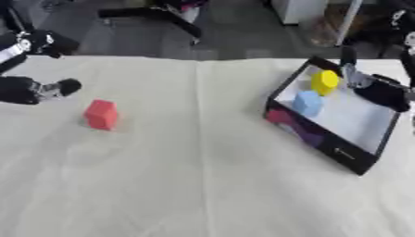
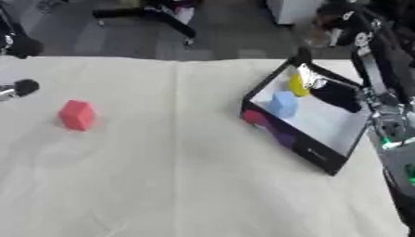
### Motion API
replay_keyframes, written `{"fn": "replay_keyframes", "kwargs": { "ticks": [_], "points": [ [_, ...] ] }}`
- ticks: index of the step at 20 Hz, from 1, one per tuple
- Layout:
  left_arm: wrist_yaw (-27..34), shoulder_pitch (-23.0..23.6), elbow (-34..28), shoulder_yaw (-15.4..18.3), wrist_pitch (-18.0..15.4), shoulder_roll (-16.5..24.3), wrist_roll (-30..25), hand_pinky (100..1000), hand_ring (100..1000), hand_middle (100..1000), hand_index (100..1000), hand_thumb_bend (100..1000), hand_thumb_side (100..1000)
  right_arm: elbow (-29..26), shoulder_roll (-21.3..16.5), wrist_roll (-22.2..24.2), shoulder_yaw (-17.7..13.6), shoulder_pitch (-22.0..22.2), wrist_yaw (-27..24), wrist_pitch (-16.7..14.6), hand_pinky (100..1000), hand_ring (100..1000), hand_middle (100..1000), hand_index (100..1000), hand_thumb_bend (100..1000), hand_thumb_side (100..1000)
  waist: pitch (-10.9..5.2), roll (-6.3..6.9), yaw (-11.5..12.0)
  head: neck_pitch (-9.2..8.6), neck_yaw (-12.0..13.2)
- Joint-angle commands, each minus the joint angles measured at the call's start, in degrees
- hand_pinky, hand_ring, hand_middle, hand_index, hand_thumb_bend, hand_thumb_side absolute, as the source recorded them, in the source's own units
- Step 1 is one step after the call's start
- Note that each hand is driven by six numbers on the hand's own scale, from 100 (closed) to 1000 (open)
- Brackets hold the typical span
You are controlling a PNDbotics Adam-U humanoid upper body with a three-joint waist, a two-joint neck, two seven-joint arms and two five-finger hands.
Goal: Pick up the objects with one hand, pass them to the other hand, and then place them into the box on the other side of the table.
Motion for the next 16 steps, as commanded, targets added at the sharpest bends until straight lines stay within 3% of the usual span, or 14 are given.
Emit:
{"fn": "replay_keyframes", "kwargs": {
  "ticks": [1, 4, 8, 16],
  "points": [
    [-10.9, -4.3, 6.6, -3.3, -4.6, 0.8, 2.1, 832, 815, 793, 900, 525, 527, -3.4, -0.2, 2.1, 0.9, -0.5, -1.7, -1.1, 775, 707, 771, 972, 147, 290, -1.06, 0.2, -0.2, -0.22, 0.3],
    [-22.4, -8.2, 14.4, -5.1, -7.2, -2.3, 4.4, 829, 808, 782, 901, 549, 472, -4.5, 0.5, 3.7, 1.7, -0.5, -2.7, -1.7, 775, 704, 767, 971, 140, 291, -1.18, 0.15, -0.5, 0.0, 0.5],
    [-35.7, -11.5, 24.0, -4.6, -8.0, -6.4, 9.0, 825, 797, 772, 890, 546, 431, -5.0, 1.0, 4.9, 2.3, -0.4, -3.8, -2.1, 775, 700, 764, 970, 128, 293, -1.19, 0.08, -0.8, 0.1, 0.9],
    [-48.6, -14.3, 35.4, -0.7, -6.8, -10.7, 17.6, 822, 786, 752, 870, 502, 389, -4.8, 1.8, 5.7, 2.6, -0.2, -4.7, -2.4, 773, 696, 762, 968, 115, 294, -0.93, -0.13, -1.9, 0.05, 1.4]
  ]
}}
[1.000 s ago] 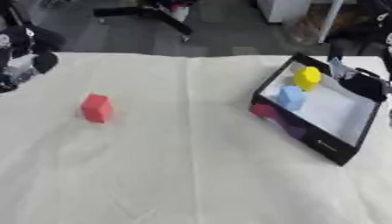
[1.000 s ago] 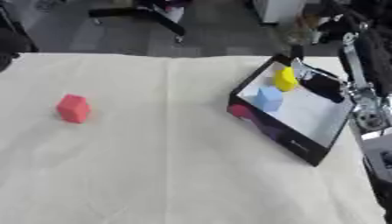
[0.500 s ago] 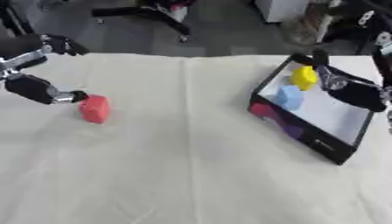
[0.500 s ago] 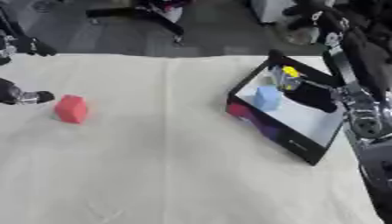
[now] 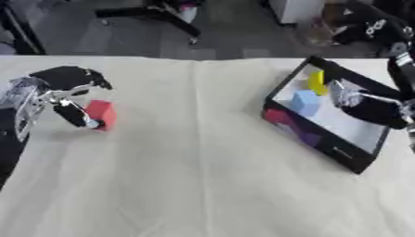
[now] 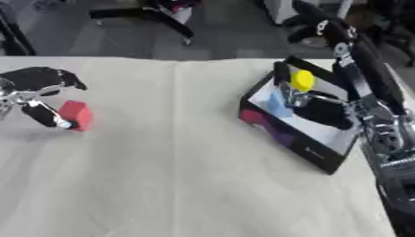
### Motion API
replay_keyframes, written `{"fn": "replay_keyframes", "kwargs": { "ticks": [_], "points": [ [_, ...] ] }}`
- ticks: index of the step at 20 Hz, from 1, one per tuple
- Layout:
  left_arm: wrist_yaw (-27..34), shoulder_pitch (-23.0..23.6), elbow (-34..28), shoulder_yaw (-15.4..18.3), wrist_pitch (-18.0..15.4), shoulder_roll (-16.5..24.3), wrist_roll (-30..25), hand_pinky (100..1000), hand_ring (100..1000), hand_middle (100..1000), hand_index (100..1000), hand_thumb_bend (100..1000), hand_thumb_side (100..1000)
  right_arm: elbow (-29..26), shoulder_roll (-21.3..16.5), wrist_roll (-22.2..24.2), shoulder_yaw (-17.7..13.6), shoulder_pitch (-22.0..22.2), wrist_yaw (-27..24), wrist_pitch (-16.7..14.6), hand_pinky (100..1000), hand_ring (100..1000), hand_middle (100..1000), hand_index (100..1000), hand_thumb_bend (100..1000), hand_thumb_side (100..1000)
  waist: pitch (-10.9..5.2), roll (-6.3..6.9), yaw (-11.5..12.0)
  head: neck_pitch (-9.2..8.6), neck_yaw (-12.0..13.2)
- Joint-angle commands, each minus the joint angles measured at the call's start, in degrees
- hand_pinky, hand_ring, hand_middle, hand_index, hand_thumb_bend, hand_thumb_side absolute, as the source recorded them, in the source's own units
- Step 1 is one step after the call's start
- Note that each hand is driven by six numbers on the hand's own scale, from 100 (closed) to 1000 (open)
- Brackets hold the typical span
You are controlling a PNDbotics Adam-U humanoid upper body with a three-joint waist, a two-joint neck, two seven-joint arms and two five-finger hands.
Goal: Pick up the objects with one hand, pass them to the other hand, and then place them into the box on the other side of the table.
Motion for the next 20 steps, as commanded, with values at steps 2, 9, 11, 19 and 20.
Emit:
{"fn": "replay_keyframes", "kwargs": {
  "ticks": [2, 9, 11, 19, 20],
  "points": [
    [-3.8, -1.7, 2.7, 2.0, 0.6, 0.0, 3.2, 819, 777, 740, 858, 472, 370, -1.1, -0.5, 0.3, -0.3, -0.6, -0.5, -0.1, 773, 696, 762, 968, 113, 294, -0.84, -0.01, -0.3, -0.03, 0.2],
    [-2.4, -1.3, 2.8, 2.8, 0.0, 0.5, 1.9, 723, 594, 521, 685, 301, 268, -0.8, -0.4, 0.2, -0.5, -0.5, -0.4, 0.0, 773, 695, 762, 968, 102, 295, -0.72, 0.02, -0.2, -0.2, 0.2],
    [-0.7, -1.2, 1.6, 2.8, -0.2, 0.9, 0.8, 670, 526, 455, 628, 254, 245, -0.7, -0.4, 0.2, -0.5, -0.5, -0.3, 0.0, 773, 695, 762, 968, 101, 296, -0.73, 0.03, -0.1, -0.25, 0.1],
    [17.6, 0.7, -11.7, 4.0, 0.1, 4.3, -3.9, 631, 457, 372, 541, 105, 263, -0.9, -0.7, 0.5, -0.2, -0.8, -0.3, -0.3, 776, 697, 763, 967, 101, 293, -0.87, 0.08, 0.8, -0.2, -0.1],
    [21.4, 1.2, -14.1, 4.2, 0.6, 4.8, -4.8, 628, 453, 367, 533, 100, 272, -1.1, -0.7, 0.7, 0.0, -1.1, -0.3, -0.4, 777, 699, 764, 968, 104, 291, -0.9, 0.1, 1.0, -0.2, -0.1]
  ]
}}
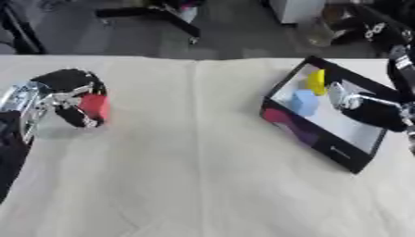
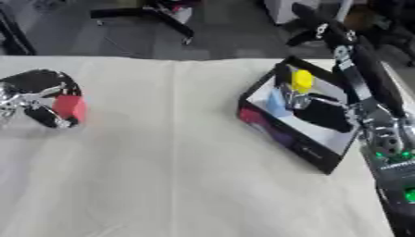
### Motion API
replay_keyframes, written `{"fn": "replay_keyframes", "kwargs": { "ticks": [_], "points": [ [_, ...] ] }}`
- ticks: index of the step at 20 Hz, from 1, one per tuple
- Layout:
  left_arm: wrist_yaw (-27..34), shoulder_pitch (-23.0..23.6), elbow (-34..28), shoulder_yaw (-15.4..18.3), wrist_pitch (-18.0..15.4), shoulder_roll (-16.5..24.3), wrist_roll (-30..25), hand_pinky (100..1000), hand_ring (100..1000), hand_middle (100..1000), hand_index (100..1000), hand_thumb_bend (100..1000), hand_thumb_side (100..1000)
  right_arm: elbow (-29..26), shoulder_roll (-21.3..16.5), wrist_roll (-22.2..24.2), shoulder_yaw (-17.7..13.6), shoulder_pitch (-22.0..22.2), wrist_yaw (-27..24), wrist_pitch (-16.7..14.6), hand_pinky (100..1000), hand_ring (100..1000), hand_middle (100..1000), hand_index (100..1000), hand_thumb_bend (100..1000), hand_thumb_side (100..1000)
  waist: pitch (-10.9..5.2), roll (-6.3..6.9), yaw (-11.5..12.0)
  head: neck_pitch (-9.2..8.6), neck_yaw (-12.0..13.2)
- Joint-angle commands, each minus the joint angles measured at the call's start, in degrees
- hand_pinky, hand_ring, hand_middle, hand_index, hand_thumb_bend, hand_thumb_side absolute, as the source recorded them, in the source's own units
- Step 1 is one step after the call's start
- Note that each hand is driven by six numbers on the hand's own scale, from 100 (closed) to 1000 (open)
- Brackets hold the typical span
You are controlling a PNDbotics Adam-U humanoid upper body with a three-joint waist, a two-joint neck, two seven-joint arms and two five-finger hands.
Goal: Pick up the objects with one hand, pass them to the other hand, and then place them into the box on the other side of the table.
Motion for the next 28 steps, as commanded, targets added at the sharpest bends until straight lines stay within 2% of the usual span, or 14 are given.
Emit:
{"fn": "replay_keyframes", "kwargs": {
  "ticks": [1, 2, 3, 4, 8, 12, 19, 28],
  "points": [
    [11.0, 0.1, -8.1, 1.1, 1.2, 3.3, -2.7, 627, 449, 362, 525, 100, 287, -1.4, -1.0, 0.5, 0.1, -1.3, 0.0, -0.4, 779, 701, 766, 969, 108, 288, -0.95, 0.11, 0.2, -0.18, -0.2],
    [15.2, 0.8, -10.5, 1.3, 1.9, 3.5, -3.8, 626, 443, 356, 516, 100, 304, -1.7, -1.0, 0.8, 0.3, -1.6, 0.2, -0.7, 781, 703, 767, 969, 112, 284, -0.99, 0.13, 0.4, -0.18, -0.2],
    [19.5, 1.6, -13.0, 1.4, 2.7, 3.7, -4.9, 627, 441, 353, 510, 100, 404, -1.8, -1.0, 0.9, 0.6, -2.0, 0.5, -1.1, 783, 705, 769, 971, 117, 281, -1.01, 0.14, 0.5, -0.21, -0.3],
    [24.1, 2.5, -15.6, 1.5, 3.8, 3.7, -6.3, 626, 438, 349, 504, 100, 340, -1.9, -1.0, 1.1, 0.9, -2.4, 0.8, -1.6, 784, 707, 771, 972, 120, 279, -1.03, 0.13, 0.6, -0.23, -0.3],
    [41.0, 6.1, -25.5, 1.9, 10.5, 2.5, -11.9, 623, 426, 336, 482, 100, 429, -1.9, -0.6, 1.7, 3.0, -4.4, 1.3, -4.1, 788, 713, 776, 974, 136, 272, -1.13, -0.04, 1.0, -0.1, -0.5],
    [52.5, 9.0, -33.4, 1.1, 17.3, -0.7, -17.6, 629, 429, 340, 480, 100, 507, -1.9, 0.5, 2.7, 5.5, -6.8, 2.0, -6.5, 792, 720, 782, 977, 153, 261, -1.18, -0.23, 1.3, 0.07, -0.6],
    [63.6, 11.3, -40.0, -1.2, 26.5, -6.4, -25.2, 634, 432, 344, 480, 100, 582, -1.9, 2.8, 3.3, 8.6, -9.6, 6.1, -8.8, 804, 735, 791, 979, 191, 230, -1.23, -0.49, 1.5, 0.47, -0.5],
    [68.4, 9.9, -40.5, -4.4, 31.7, -10.1, -29.3, 642, 439, 351, 484, 100, 624, -1.9, 4.4, 1.9, 10.7, -11.6, 11.7, -9.3, 817, 750, 797, 976, 211, 196, -1.15, -0.72, 1.8, 0.86, -0.5]
  ]
}}
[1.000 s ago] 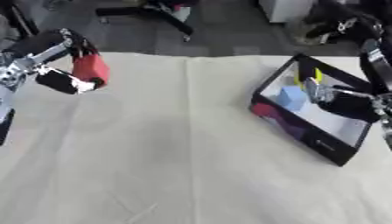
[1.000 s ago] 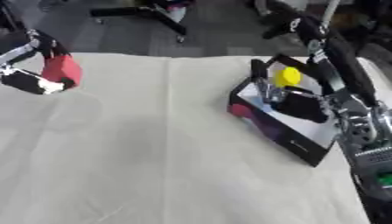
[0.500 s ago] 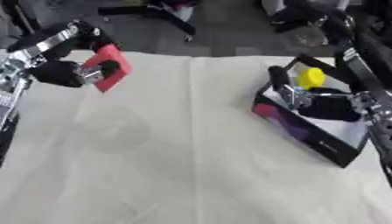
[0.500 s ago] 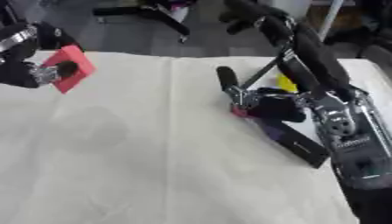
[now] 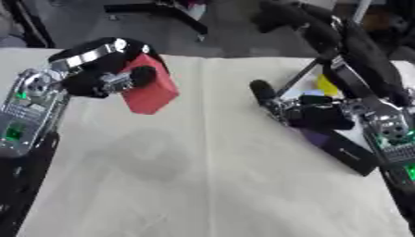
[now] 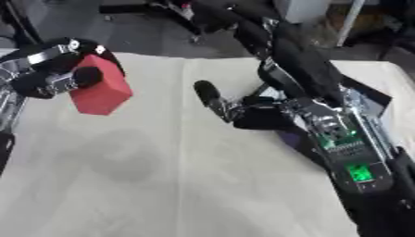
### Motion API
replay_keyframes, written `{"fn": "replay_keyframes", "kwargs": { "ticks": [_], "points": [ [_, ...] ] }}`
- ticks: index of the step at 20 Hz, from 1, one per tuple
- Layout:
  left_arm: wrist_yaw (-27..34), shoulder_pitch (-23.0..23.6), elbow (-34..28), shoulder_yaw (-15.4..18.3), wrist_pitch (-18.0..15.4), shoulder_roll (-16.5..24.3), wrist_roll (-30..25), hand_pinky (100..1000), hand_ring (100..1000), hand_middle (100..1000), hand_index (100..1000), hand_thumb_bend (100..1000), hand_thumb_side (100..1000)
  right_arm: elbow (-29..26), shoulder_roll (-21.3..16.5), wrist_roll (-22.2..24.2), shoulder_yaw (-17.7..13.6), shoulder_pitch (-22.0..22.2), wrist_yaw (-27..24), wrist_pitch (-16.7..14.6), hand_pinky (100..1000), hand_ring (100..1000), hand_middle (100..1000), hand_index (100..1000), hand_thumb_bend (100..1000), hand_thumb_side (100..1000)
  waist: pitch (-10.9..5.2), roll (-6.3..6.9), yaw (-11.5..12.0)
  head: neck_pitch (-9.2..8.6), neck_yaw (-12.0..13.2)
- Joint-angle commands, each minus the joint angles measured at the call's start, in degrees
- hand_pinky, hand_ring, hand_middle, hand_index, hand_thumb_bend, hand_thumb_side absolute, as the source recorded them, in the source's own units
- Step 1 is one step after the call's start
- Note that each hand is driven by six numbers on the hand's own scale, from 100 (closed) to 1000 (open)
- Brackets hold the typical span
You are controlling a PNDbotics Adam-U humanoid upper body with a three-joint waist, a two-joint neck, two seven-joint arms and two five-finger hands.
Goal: Pick up the objects with one hand, pass them to the other hand, and then place them into the box on the other side of the table.
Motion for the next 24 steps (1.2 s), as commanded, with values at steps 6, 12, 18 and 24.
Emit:
{"fn": "replay_keyframes", "kwargs": {
  "ticks": [6, 12, 18, 24],
  "points": [
    [3.0, -2.8, -0.2, -1.1, 3.3, -1.9, -1.5, 643, 441, 353, 486, 100, 641, -1.2, 0.1, -0.7, 1.2, -1.6, 3.9, -0.5, 829, 761, 807, 980, 219, 200, -1.03, -0.08, 0.1, 0.44, -0.2],
    [3.3, -3.8, 0.9, -0.5, 5.3, -3.2, 1.7, 640, 439, 352, 484, 100, 642, -1.2, 0.4, 0.8, 2.2, -1.7, 4.1, -0.4, 839, 779, 826, 990, 227, 234, -1.0, -0.2, 0.1, 0.31, -0.4],
    [3.6, -5.0, 1.7, -0.3, 7.2, -4.2, 6.1, 647, 449, 363, 493, 100, 643, -1.2, 0.9, 2.8, 2.6, -1.9, 4.4, -0.1, 846, 791, 839, 999, 260, 263, -1.01, -0.24, 0.0, -0.07, -0.6],
    [3.5, -5.8, 1.6, -0.6, 8.1, -5.2, 9.5, 649, 451, 365, 495, 100, 637, -1.2, 1.5, 2.9, 2.4, -2.4, 5.9, 1.2, 849, 794, 843, 999, 270, 258, -1.02, -0.27, 0.0, -0.21, -0.6]
  ]
}}
